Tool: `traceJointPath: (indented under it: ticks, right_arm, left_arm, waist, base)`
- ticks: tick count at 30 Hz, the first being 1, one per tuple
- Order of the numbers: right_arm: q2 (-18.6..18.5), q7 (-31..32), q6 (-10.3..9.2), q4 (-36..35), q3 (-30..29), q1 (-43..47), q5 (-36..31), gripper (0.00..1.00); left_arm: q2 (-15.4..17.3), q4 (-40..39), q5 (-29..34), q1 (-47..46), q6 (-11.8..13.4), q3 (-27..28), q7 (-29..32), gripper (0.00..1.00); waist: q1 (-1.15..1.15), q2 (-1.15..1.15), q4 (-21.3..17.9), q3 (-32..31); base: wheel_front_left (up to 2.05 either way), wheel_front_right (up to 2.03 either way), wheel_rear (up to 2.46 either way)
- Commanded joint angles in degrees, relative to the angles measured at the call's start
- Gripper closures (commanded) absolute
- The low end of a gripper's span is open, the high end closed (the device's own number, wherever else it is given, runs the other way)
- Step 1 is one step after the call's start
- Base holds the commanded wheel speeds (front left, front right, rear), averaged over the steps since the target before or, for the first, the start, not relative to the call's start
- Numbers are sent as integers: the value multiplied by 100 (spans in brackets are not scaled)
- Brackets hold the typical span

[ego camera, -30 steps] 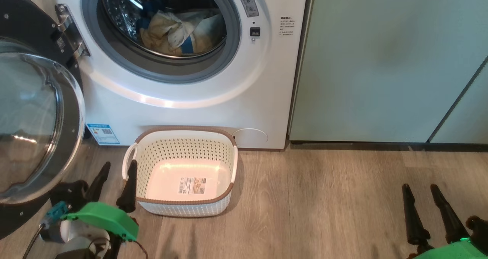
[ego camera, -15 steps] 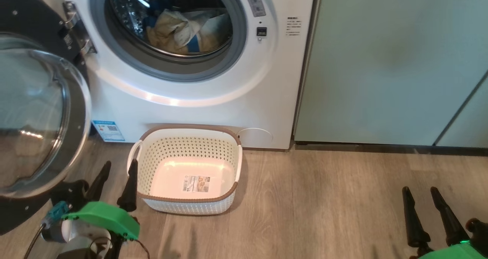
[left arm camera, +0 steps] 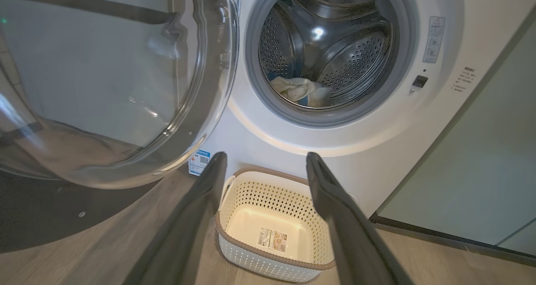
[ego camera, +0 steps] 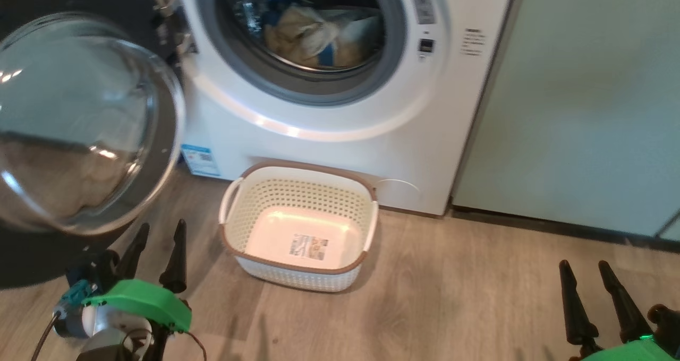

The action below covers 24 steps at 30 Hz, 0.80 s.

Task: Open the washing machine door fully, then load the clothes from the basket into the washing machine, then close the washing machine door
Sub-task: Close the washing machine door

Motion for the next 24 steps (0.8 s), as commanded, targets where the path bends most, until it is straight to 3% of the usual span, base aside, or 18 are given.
traceJointPath:
  ticks: [1,24]
  right_arm:
    - [-62,-55,22,-185,114,-172,2,0]
    - [-54,-55,22,-193,118,-219,9,0]
  left_arm:
    - [124,-150,87,-276,0,264,-52,0]
    - [10,18,96,-378,-4,378,-52,0]
  waist:
    - [0,0,208,-5]
    - [0,0,1943,-71]
  base:
    - [0,0,0]
    - [0,0,0]
